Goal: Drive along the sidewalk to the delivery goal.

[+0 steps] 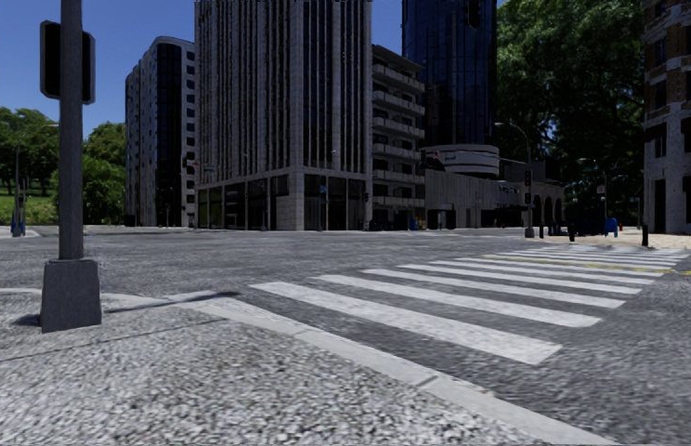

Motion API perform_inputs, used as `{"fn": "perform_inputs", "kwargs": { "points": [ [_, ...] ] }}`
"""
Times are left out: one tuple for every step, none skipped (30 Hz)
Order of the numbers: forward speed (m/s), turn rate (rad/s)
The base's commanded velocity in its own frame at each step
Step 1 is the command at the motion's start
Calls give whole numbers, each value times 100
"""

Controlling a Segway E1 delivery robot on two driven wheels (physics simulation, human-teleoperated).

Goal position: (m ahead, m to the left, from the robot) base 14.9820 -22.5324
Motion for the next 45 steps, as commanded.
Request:
{"fn": "perform_inputs", "kwargs": {
  "points": [
    [200, -67],
    [200, -61],
    [200, -15],
    [200, -15],
    [200, 0],
    [200, 0],
    [200, 0],
    [200, 0],
    [200, 0],
    [200, 0],
    [200, 0],
    [200, 0],
    [200, 0],
    [200, -12],
    [200, -35],
    [200, -43],
    [200, -43],
    [200, -46],
    [200, -46],
    [200, -47],
    [200, -47],
    [200, -47],
    [200, -48],
    [200, -49],
    [200, -49],
    [200, -51],
    [200, -52],
    [200, -52],
    [200, -52],
    [200, -52],
    [200, -52],
    [200, -52],
    [200, -52],
    [200, -52],
    [200, -52],
    [200, -52],
    [200, -52],
    [200, -52],
    [200, -52],
    [200, -52],
    [200, -52],
    [200, -52],
    [200, -52],
    [200, -52],
    [200, -52]
  ]
}}
